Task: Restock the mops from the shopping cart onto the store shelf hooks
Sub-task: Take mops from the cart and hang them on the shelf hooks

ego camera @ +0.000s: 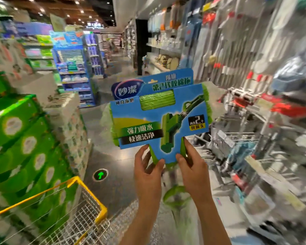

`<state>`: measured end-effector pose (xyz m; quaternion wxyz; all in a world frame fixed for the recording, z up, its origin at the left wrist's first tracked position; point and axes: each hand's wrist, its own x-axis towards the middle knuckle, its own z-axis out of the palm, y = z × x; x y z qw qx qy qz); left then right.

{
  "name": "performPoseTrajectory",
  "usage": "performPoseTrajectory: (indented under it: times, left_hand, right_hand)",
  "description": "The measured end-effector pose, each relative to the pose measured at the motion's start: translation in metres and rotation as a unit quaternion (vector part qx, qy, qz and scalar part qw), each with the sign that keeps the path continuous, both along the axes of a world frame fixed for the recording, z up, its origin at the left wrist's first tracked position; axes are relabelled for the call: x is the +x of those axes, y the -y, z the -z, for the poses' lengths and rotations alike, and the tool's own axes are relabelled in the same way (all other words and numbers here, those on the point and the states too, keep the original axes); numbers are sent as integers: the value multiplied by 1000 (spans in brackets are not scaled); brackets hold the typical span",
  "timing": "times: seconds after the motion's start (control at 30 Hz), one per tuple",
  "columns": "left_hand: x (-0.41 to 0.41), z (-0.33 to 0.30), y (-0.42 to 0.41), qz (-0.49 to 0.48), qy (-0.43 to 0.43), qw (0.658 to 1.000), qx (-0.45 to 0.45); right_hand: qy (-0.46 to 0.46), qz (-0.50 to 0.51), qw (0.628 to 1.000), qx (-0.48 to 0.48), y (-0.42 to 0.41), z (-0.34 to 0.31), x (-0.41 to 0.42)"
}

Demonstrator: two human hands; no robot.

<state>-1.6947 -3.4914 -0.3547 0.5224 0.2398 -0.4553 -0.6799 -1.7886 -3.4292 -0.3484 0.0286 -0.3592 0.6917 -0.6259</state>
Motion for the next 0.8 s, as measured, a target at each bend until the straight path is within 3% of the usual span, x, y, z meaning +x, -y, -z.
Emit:
performPoseTrajectory:
  times: [0.33, 0.8]
  left_hand:
    - [-27, -20, -48, 182, -2, 980, -76]
    - [9, -39, -114, 416, -39, 896, -153]
  right_hand:
    - [26, 193, 980, -41, -80, -14, -2]
    - [1, 407, 909, -93, -175, -41, 102]
